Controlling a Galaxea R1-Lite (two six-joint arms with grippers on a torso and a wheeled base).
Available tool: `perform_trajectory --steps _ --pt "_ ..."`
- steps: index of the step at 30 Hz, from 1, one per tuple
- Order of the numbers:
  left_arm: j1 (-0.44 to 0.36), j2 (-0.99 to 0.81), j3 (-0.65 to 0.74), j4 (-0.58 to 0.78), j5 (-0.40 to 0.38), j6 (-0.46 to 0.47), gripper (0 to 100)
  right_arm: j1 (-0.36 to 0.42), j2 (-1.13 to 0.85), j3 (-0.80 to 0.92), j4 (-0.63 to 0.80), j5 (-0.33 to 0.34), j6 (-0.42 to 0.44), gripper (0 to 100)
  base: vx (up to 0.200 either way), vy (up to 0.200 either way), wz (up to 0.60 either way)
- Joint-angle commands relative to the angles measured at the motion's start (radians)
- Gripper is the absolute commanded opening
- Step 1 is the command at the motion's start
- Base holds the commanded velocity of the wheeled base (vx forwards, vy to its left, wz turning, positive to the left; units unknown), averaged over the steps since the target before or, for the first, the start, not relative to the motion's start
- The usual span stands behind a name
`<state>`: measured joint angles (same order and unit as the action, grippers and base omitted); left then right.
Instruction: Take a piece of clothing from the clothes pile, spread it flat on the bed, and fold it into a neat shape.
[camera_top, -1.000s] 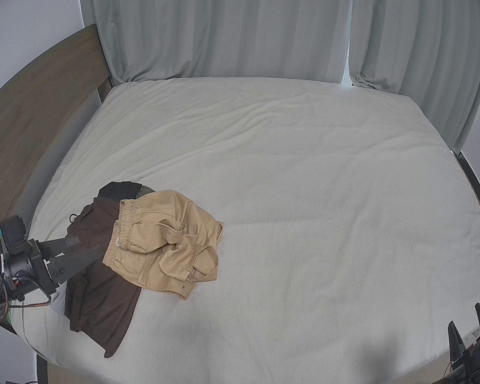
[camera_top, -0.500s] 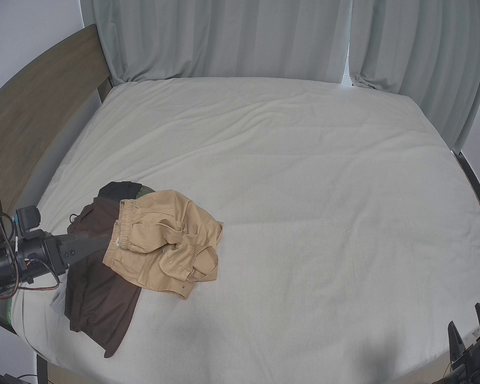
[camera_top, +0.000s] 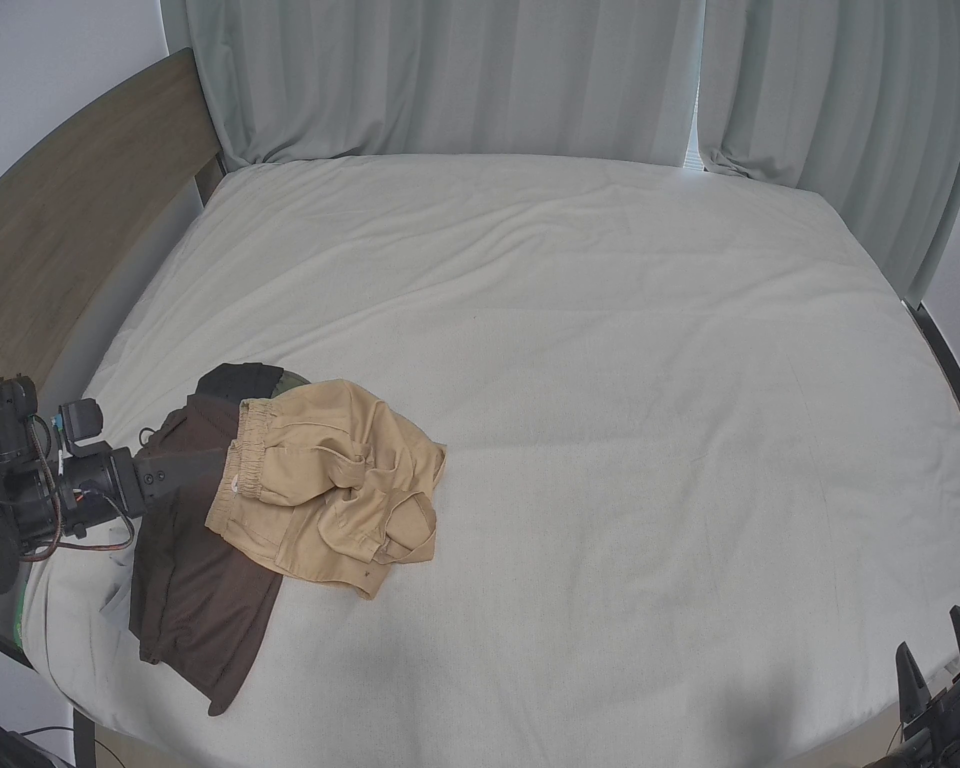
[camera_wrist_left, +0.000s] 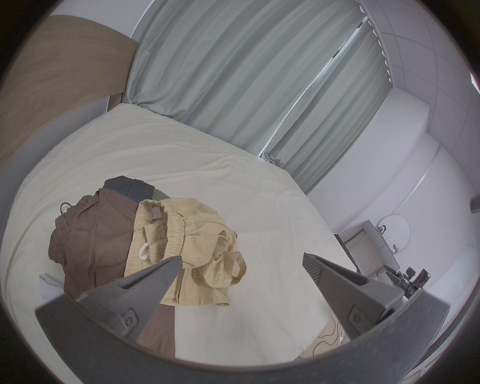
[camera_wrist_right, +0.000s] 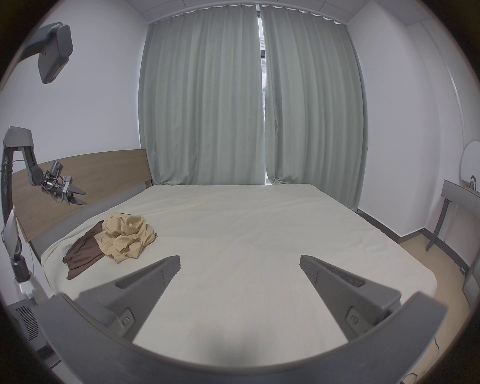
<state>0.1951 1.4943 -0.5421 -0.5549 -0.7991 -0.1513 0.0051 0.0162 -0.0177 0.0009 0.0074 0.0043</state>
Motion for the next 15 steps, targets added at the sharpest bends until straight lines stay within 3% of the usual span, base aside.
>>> perform_trajectory --steps 1,8,15 --pt "0.018 0.115 -0.007 -0.033 -0.002 0.001 100 -0.001 -0.015 0.018 0.001 0.0 -0.001 100 0.0 0.0 0.0" --pt "0.02 0.247 -0.042 -0.172 -0.002 -0.008 100 -0.001 -0.015 0.018 0.001 0.0 -0.001 100 0.0 0.0 0.0" --pt "0.01 0.32 -0.104 -0.186 -0.003 -0.007 100 -0.001 -0.015 0.018 0.001 0.0 -0.001 100 0.0 0.0 0.0"
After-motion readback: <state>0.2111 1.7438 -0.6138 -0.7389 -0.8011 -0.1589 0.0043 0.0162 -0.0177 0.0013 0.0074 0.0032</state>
